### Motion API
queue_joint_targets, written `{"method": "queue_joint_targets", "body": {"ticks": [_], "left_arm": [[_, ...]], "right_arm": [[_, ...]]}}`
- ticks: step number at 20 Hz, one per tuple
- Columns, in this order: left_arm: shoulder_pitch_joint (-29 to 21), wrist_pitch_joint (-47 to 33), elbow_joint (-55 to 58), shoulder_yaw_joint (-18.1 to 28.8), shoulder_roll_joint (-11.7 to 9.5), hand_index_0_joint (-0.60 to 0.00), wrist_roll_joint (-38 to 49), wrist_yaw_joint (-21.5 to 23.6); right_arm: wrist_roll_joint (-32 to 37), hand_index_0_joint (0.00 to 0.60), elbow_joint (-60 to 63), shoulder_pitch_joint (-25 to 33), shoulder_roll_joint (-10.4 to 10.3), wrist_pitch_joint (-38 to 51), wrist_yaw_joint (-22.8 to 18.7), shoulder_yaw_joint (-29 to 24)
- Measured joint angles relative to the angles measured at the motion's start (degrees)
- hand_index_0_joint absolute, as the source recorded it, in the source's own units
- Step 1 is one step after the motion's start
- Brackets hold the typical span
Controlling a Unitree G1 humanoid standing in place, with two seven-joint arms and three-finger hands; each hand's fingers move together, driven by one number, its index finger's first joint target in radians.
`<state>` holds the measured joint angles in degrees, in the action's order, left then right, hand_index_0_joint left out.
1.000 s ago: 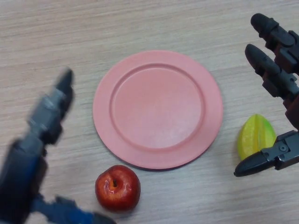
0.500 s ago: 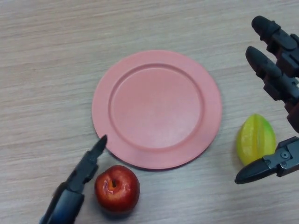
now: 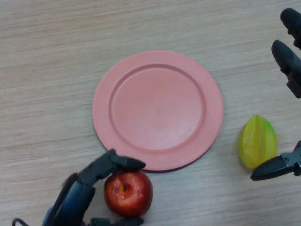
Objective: Pick up the red apple and place it on the plate
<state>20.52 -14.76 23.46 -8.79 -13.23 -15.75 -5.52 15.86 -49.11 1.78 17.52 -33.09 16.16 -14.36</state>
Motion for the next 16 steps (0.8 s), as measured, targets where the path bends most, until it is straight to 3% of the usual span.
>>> {"method": "queue_joint_targets", "body": {"ticks": [2,4,6,9,12,14,15,16], "left_arm": [[-4.35,4.8,4.98,-0.19,0.25,-0.6,2.31,-2.34],[-12.84,16.38,5.06,-0.07,1.26,-0.6,3.9,-3.38],[-21.23,20.92,-1.52,-0.03,2.46,-0.6,5.42,-3.45],[-27.98,17.42,-14.26,-0.57,2.7,-0.6,5.24,-1.18],[-29.2,15.23,-21.07,-2.14,2.69,-0.6,2.02,1.03],[-29.29,15.02,-22.07,-2.67,2.81,-0.401,2.26,1.35],[-29.45,14.8,-22.09,-2.64,2.81,-0.25,2.84,1.36],[-29.51,14.6,-22.09,-2.62,2.81,-0.15,3.31,1.36]], "right_arm": [[0.0,0.0,-0.09,0.04,0.0,0.0,0.0,0.03],[0.0,0.0,-1.36,0.08,0.0,0.0,-0.01,-0.01],[0.01,0.0,-1.92,0.33,0.0,0.0,-0.16,0.02],[0.04,0.0,-3.03,0.57,0.0,-0.38,-0.79,-0.05],[0.04,0.0,-3.36,0.11,0.0,-0.37,-1.0,-0.12],[0.04,0.0,-3.35,-0.12,0.0,-0.37,-1.0,-0.25],[0.05,0.0,-3.35,-0.33,0.0,-0.37,-1.0,-0.68],[0.04,0.0,-3.36,-0.47,0.0,-0.37,-1.0,-1.12]]}}
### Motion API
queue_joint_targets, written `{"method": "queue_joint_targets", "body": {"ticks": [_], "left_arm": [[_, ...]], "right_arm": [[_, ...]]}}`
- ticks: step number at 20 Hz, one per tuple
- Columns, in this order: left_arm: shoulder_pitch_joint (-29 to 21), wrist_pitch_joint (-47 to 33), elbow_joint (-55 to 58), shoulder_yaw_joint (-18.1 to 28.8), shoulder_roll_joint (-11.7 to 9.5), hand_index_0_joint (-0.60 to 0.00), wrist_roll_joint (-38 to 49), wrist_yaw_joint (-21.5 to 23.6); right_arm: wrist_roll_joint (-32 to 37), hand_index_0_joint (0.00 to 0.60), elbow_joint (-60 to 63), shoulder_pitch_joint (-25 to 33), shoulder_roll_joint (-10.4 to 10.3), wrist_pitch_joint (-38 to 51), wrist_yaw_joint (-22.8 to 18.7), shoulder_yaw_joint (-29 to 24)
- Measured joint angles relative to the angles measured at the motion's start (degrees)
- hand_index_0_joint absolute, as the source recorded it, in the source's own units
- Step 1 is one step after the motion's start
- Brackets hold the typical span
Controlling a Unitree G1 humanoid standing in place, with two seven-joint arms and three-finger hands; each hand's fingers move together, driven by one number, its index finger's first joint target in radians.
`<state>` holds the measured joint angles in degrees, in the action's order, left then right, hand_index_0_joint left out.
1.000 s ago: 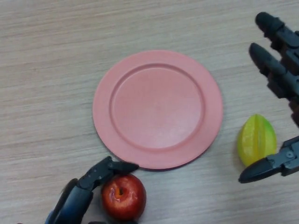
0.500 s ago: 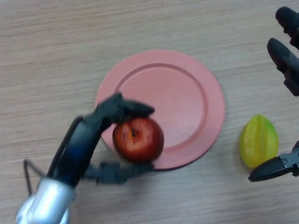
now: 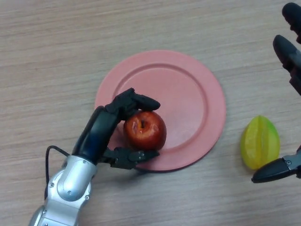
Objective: Pick up the red apple and place it on the plate
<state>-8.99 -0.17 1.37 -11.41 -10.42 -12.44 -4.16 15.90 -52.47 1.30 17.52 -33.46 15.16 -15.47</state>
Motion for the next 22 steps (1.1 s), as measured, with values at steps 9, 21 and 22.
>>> {"method": "queue_joint_targets", "body": {"ticks": [9,21,22], "left_arm": [[5.26,22.44,38.54,17.02,-3.12,0.0,17.42,-7.09],[16.17,11.81,38.76,25.14,-1.6,0.0,26.98,-9.4],[16.18,11.81,38.76,25.15,-1.6,0.0,26.97,-9.39]], "right_arm": [[-0.04,0.0,1.29,1.46,0.11,0.02,0.16,-0.29],[-0.26,0.0,4.55,4.16,0.25,0.1,-0.05,3.74],[-0.18,0.0,4.55,4.28,0.25,0.1,-0.04,3.74]]}}
